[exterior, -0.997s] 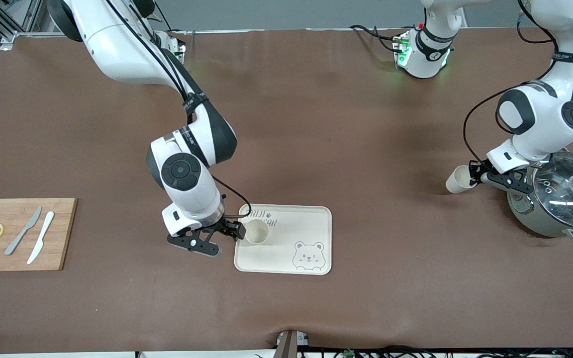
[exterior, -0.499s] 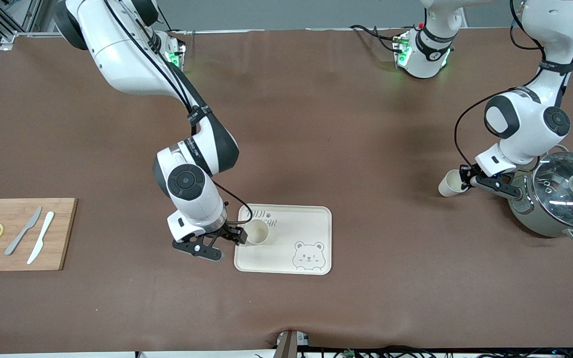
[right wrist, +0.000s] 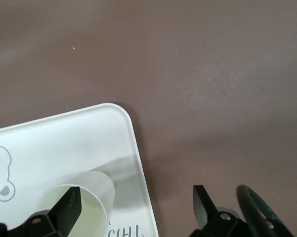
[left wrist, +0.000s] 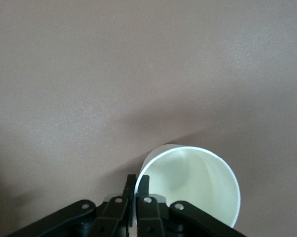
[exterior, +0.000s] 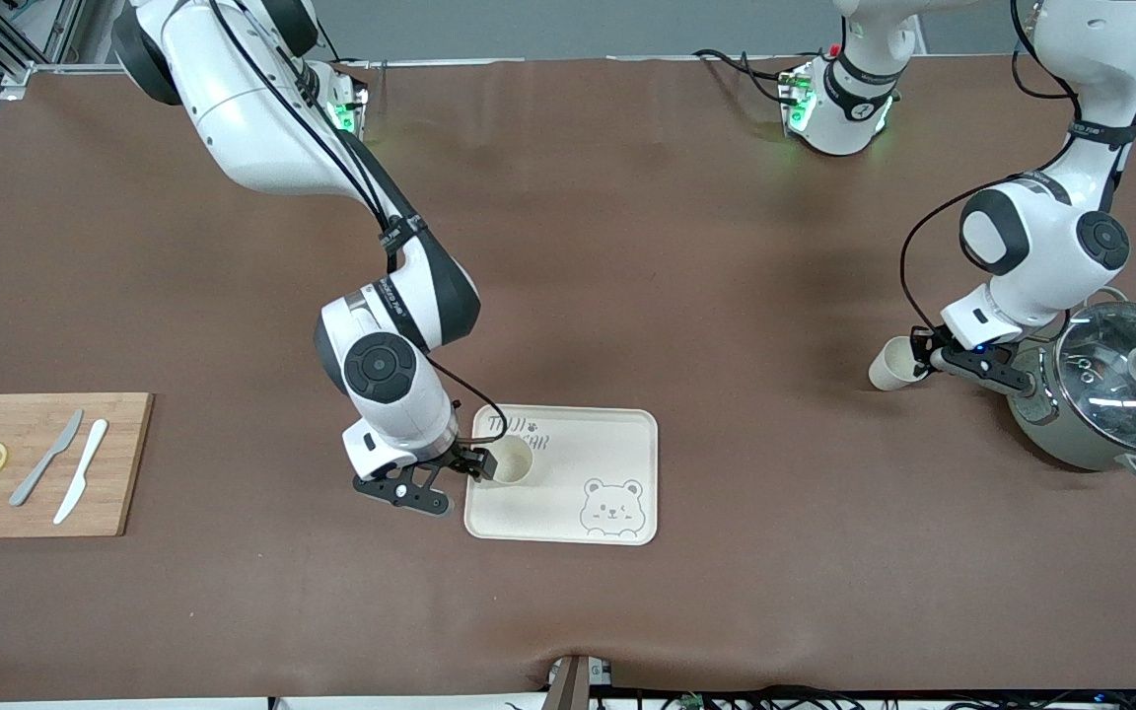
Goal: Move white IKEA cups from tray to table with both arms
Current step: 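Grasp the second cup with the right gripper while the left gripper opens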
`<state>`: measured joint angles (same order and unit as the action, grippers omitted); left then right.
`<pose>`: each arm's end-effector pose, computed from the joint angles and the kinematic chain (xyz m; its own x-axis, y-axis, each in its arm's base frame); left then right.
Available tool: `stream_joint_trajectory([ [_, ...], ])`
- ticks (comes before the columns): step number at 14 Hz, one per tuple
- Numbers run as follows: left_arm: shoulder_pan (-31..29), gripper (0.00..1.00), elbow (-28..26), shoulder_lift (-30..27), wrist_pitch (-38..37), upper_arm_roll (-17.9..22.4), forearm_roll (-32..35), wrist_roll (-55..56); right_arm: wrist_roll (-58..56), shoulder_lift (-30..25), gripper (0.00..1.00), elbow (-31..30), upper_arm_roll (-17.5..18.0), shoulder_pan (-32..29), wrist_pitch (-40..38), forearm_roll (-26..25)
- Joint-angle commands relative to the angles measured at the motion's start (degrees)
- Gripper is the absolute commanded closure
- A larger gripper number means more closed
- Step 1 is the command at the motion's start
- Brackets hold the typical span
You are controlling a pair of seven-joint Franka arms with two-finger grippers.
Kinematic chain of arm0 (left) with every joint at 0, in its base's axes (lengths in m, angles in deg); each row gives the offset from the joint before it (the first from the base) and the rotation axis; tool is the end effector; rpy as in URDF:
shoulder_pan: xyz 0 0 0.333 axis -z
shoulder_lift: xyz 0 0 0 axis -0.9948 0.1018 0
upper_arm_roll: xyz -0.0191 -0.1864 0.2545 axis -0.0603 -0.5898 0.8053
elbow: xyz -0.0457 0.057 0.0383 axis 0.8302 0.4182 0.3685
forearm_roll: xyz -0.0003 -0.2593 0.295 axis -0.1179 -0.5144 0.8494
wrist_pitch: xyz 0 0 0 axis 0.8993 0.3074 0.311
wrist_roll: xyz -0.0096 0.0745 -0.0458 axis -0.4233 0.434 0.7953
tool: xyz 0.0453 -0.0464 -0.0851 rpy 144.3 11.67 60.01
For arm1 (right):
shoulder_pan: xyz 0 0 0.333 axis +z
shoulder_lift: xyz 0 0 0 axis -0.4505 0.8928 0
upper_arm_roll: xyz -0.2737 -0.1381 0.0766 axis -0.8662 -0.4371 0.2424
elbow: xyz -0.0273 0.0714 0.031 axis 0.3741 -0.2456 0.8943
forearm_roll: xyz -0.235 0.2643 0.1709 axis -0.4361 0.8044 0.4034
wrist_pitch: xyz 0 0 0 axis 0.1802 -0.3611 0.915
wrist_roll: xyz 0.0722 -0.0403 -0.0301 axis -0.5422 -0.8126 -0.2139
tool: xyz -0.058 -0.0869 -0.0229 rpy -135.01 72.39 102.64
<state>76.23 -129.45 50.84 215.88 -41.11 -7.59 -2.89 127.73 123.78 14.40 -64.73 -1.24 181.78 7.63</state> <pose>0.5173 0.0571 0.2297 0.9092 -0.3829 0.1633 -0.3953 -0.9172 0.0502 0.6851 0.3487 0.2907 0.9558 -0.2737 0.1073 -0.2715 -0.9618 -0.0345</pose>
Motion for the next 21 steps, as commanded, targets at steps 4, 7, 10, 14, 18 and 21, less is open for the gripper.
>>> stream_joint_trajectory([
  [4,-0.25,0.63,-0.60,0.99,2.09,-1.19,-2.15,-1.85,0.37,0.89,0.00,-0.06,0.36,0.48,-0.37,1.61],
  [7,-0.25,0.59,-0.43,0.99,2.09,-1.19,-2.15,-1.85,0.81,0.97,0.00,-0.42,0.28,1.18,-0.37,1.61],
  [10,-0.25,0.59,-0.17,0.55,1.91,-1.10,-2.24,-1.76,0.81,1.24,0.00,-0.77,0.36,1.62,-0.28,1.70],
  [14,-0.16,0.60,0.27,-1.03,0.69,-1.10,-2.33,-1.23,0.81,1.76,0.00,-1.30,0.36,2.24,-0.10,1.61],
  [18,-0.16,0.60,0.98,-3.05,-2.56,-1.10,-2.33,-0.53,0.81,2.64,0.00,-1.30,0.28,2.15,0.60,1.61],
  [21,-0.16,0.60,1.07,-4.63,-4.32,-1.10,-2.33,-0.18,0.72,3.08,0.00,-1.30,0.28,1.71,1.39,1.52],
])
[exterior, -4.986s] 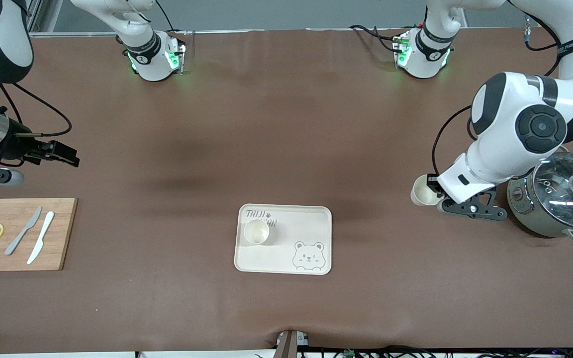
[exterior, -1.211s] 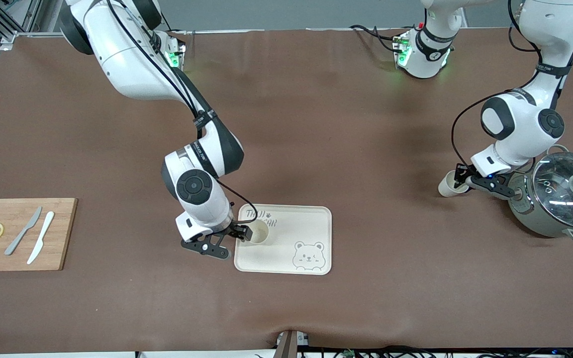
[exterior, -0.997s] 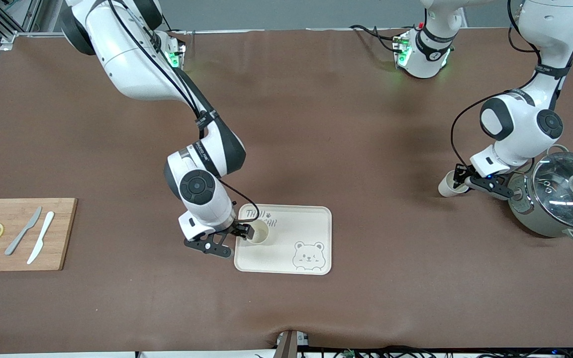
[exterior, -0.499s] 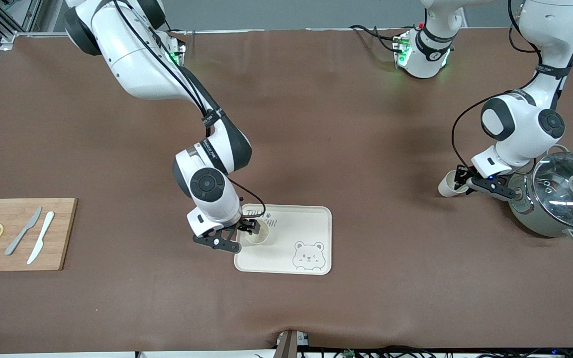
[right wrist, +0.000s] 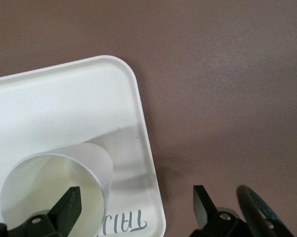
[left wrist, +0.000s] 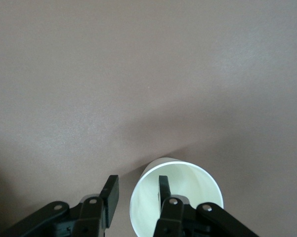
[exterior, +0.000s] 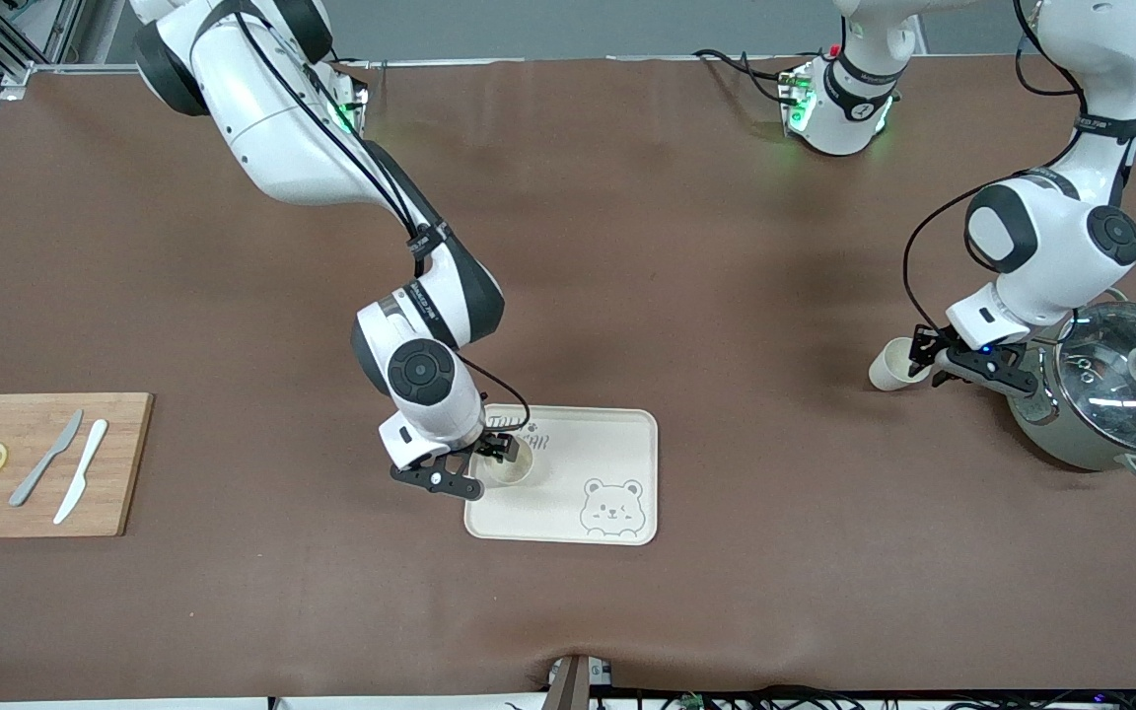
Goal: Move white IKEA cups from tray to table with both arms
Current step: 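Grasp the second cup with the right gripper while the left gripper opens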
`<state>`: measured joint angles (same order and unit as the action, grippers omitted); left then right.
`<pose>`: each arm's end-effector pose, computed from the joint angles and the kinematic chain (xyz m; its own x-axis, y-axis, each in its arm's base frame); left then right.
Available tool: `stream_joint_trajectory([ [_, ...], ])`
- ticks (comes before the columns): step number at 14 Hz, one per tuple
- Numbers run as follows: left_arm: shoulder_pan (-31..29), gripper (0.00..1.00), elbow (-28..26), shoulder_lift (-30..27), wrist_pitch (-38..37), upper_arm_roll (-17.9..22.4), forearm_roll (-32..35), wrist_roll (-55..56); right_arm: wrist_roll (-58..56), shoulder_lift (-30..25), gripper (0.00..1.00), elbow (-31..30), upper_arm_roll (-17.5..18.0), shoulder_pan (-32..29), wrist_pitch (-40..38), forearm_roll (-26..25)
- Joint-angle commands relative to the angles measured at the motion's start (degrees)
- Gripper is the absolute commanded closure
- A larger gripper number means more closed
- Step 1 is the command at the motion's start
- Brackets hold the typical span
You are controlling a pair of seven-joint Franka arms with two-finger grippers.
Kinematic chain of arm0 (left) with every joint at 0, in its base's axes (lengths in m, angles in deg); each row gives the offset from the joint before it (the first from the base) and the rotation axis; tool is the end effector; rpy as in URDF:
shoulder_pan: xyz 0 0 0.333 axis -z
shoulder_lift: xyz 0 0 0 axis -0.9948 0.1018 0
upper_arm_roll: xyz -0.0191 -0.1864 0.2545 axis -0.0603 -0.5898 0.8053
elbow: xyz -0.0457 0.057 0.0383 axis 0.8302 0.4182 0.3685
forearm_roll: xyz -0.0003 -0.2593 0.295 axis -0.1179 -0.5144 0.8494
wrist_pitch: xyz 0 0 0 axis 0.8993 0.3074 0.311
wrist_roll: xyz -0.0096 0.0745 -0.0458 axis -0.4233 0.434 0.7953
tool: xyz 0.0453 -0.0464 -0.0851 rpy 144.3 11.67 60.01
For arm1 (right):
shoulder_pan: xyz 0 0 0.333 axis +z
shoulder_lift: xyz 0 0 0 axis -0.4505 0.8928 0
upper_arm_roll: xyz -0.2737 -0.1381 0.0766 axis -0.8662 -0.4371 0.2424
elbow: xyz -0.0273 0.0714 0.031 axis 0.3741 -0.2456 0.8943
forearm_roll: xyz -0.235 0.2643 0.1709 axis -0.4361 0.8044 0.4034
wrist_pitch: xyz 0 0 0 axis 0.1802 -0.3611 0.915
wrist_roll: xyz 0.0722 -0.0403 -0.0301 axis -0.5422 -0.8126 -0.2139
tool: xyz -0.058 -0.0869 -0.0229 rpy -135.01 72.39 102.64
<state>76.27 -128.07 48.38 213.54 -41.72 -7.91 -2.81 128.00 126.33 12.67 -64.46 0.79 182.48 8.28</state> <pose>0.5272 0.0509 0.2572 0.8998 -0.3910 0.1933 -0.4068 -0.9122 0.0483 0.6634 0.3721 0.2436 0.9685 -0.2436 0.0514 -0.2437 -0.9698 -0.0033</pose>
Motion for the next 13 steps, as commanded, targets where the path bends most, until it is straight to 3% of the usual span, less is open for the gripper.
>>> stream_joint_trajectory([
  [1,-0.20,0.60,0.12,-2.70,-2.77,-0.41,-2.02,-0.17,0.45,0.62,0.00,0.42,0.09,-0.40,0.69,0.87],
  [4,-0.20,0.59,1.26,-4.45,-6.02,-0.32,-1.93,0.27,0.45,1.32,0.00,0.42,0.00,-0.58,1.92,0.78],
  [7,-0.29,0.47,3.89,-5.86,-10.23,0.03,-1.58,2.46,0.54,2.03,0.00,0.51,0.00,-0.58,2.62,0.60],
  [10,-0.29,0.41,7.93,-6.22,-15.06,0.21,-1.22,4.49,0.54,2.03,0.00,0.51,0.00,-0.40,2.71,0.52],
  [13,-0.38,0.34,10.84,-6.13,-17.80,0.30,-0.52,5.37,0.63,2.03,0.33,0.68,0.09,-0.32,2.71,0.60],
])
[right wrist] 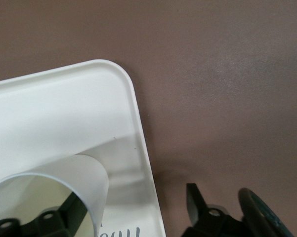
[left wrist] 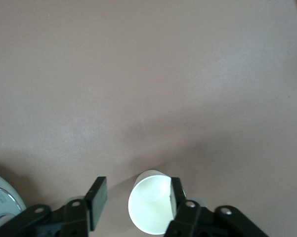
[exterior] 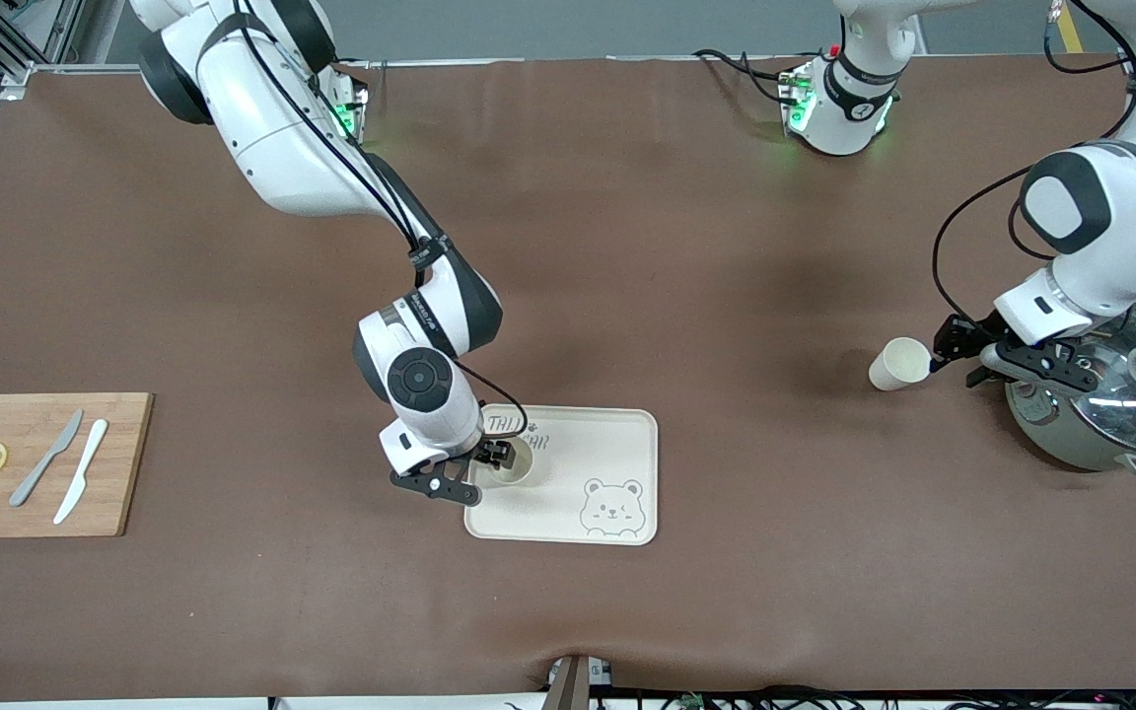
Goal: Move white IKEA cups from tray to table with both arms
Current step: 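Lift the cup with the right gripper while the left gripper withdraws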
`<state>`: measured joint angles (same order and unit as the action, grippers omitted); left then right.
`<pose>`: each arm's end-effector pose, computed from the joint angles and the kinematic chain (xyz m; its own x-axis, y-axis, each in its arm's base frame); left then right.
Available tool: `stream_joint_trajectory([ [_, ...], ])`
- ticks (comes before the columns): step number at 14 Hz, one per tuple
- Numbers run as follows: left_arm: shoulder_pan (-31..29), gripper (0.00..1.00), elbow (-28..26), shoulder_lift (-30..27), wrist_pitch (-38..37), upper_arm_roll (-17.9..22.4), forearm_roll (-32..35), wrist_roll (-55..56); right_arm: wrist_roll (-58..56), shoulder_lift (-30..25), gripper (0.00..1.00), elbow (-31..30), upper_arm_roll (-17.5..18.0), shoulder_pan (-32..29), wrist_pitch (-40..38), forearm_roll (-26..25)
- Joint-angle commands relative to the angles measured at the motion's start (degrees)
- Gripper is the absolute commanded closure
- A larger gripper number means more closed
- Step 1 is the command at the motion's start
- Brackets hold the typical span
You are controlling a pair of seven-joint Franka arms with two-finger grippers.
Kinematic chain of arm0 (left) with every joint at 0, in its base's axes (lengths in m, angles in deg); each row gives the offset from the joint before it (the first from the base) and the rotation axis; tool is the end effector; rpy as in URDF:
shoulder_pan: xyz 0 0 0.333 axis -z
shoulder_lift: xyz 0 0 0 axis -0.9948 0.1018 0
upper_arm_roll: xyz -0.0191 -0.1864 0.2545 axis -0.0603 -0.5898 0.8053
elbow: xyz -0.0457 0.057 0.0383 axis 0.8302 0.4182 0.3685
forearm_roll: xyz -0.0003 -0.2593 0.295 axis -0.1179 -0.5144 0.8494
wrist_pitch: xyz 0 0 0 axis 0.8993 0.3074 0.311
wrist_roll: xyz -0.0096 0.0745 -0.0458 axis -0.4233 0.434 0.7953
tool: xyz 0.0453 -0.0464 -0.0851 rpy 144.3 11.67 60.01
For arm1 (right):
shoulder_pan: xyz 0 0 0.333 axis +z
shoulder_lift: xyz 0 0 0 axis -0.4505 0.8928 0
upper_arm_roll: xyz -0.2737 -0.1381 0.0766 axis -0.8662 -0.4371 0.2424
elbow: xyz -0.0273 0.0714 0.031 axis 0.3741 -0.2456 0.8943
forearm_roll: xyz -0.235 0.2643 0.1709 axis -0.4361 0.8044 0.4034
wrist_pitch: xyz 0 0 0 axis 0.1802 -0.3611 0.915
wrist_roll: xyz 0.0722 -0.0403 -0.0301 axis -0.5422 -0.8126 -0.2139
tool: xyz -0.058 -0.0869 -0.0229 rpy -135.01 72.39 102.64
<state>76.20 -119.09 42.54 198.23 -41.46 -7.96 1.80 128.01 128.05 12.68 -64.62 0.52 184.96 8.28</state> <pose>0.5578 0.0469 0.3520 0.9140 -0.3466 0.2110 -0.3741 -0.9211 0.1076 0.6670 0.3687 0.2248 0.9666 -0.2489 0.0607 -0.2486 -0.9685 -0.0129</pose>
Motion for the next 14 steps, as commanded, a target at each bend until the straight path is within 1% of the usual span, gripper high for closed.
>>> stream_joint_trajectory([
  [1,-0.30,0.28,2.56,-0.20,-2.93,0.04,-0.38,1.19,0.97,0.31,0.46,0.77,0.25,0.04,0.14,0.61],
  [2,-0.30,0.20,3.09,-0.20,-3.19,0.04,-0.38,1.20,1.24,0.31,0.48,0.86,0.25,0.12,0.14,0.61],
  [3,-0.30,0.19,3.61,-0.20,-3.54,0.21,-0.38,1.20,1.24,0.31,0.51,0.86,0.25,0.12,0.14,0.61],
  [4,-0.39,0.17,4.23,-0.12,-4.07,0.21,0.32,1.37,1.15,0.31,0.56,0.86,0.25,0.12,0.05,0.61],
  [6,-2.14,0.00,5.55,0.06,-4.16,0.04,3.47,2.42,1.15,0.22,0.67,0.86,0.25,0.21,-0.04,0.61],
  [7,-2.23,0.00,5.90,0.06,-4.16,0.04,4.45,2.78,1.15,0.22,0.74,0.86,0.25,0.30,-0.12,0.61],
  [8,-2.23,0.00,6.60,0.06,-4.16,0.04,4.54,3.04,1.15,0.14,0.78,0.94,0.25,0.30,-0.13,0.69],
  [9,-2.23,0.00,7.04,0.06,-4.69,0.13,4.54,3.39,1.15,0.14,0.86,0.95,0.25,0.30,-0.13,0.69],
  [10,-2.15,0.00,7.74,0.06,-5.39,0.13,4.54,3.83,1.15,0.14,0.87,0.95,0.25,0.30,-0.13,0.69],
  [11,-2.14,0.00,8.45,0.06,-6.26,0.13,4.63,4.18,1.15,0.05,0.91,0.95,0.25,0.30,-0.13,0.69],
  [12,-2.06,0.00,9.58,0.06,-7.32,0.13,4.80,4.71,1.15,0.05,1.00,0.95,0.25,0.39,-0.21,0.69],
  [14,-1.88,0.00,12.74,0.50,-10.56,-0.13,9.00,9.16,1.15,0.05,1.00,0.95,0.25,0.48,-0.13,0.69],
])
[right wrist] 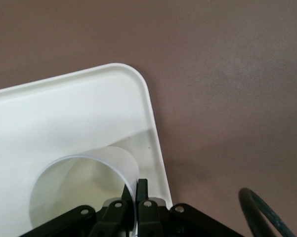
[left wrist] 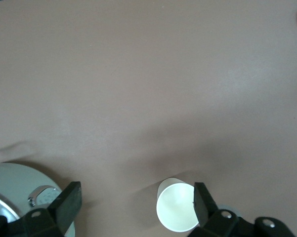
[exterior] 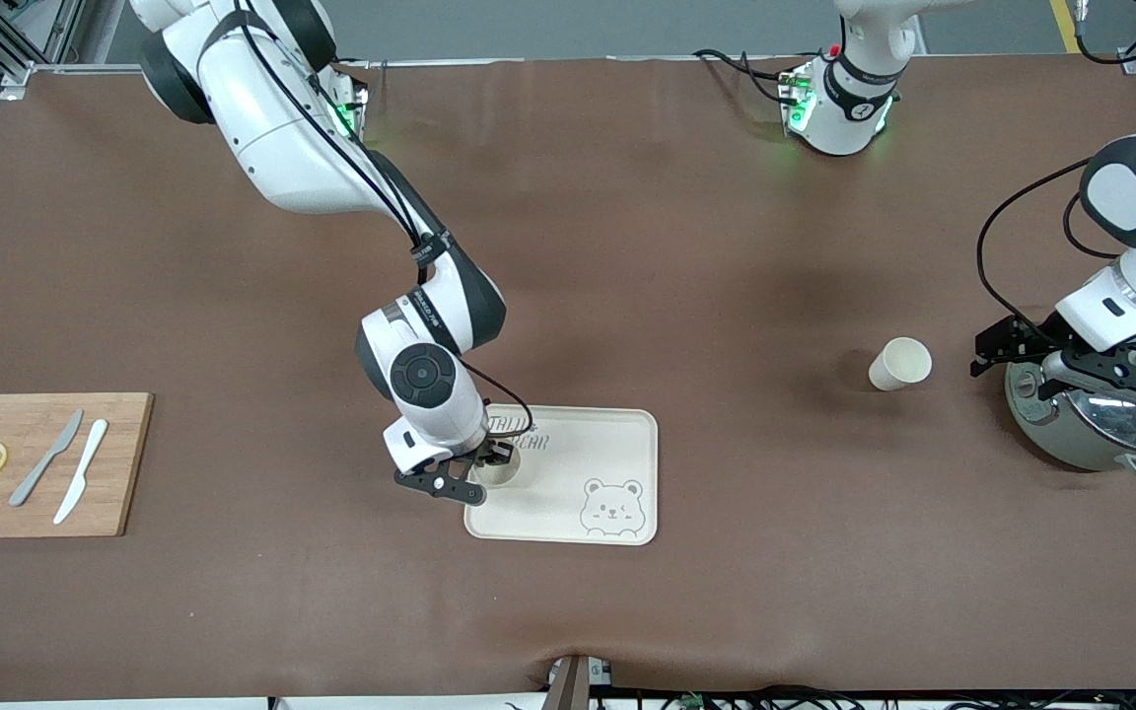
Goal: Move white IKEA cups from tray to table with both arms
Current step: 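Lift the cup with the right gripper while the left gripper withdraws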
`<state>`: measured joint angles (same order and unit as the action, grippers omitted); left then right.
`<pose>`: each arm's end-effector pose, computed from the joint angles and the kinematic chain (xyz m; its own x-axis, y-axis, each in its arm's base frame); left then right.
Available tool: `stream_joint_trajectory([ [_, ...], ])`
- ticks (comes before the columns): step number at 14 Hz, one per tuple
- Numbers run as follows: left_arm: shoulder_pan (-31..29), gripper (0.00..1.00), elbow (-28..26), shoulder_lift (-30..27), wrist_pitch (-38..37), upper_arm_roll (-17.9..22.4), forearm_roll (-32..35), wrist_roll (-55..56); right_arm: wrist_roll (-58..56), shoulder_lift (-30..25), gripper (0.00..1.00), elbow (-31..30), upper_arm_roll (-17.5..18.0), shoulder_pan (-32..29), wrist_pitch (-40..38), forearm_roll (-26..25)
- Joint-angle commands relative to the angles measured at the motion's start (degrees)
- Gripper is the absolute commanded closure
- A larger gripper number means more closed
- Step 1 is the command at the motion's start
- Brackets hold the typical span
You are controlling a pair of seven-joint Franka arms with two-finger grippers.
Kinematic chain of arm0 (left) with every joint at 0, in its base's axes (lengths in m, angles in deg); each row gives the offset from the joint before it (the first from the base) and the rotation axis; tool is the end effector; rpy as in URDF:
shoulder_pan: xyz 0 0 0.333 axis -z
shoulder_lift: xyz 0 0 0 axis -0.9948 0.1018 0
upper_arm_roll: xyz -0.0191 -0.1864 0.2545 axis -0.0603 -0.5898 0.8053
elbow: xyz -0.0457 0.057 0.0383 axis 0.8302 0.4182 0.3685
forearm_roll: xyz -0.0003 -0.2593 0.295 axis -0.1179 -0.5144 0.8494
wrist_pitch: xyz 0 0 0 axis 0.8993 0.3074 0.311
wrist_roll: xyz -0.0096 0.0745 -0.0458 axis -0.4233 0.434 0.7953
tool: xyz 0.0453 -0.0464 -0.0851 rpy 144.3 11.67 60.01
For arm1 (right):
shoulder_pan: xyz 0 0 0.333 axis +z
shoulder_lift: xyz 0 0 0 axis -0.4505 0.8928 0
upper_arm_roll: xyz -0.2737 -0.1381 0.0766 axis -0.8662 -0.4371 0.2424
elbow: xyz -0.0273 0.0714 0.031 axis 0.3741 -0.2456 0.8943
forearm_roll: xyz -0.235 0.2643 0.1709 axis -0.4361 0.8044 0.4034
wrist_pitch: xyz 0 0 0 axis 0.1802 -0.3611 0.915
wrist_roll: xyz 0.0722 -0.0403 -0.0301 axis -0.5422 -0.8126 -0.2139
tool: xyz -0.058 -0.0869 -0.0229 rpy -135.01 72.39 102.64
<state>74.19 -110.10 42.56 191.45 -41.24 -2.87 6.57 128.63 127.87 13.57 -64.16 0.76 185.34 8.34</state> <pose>0.5850 0.0699 0.4119 0.9239 -0.3149 0.2175 -0.3343 -0.9407 0.0579 0.6674 0.3774 0.2352 0.9647 -0.2528 0.0737 -0.2507 -0.9674 -0.0365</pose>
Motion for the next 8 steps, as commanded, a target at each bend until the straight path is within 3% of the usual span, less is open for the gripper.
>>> stream_joint_trajectory([
  [1,0.56,0.00,5.78,0.83,-5.98,-0.62,6.03,7.30,0.53,0.22,1.00,0.05,-0.21,0.24,-0.50,0.64],
  [8,2.58,0.00,15.63,1.27,-17.24,-2.38,9.29,17.33,0.79,0.31,1.00,-0.12,-0.30,0.24,-0.41,0.64],
])
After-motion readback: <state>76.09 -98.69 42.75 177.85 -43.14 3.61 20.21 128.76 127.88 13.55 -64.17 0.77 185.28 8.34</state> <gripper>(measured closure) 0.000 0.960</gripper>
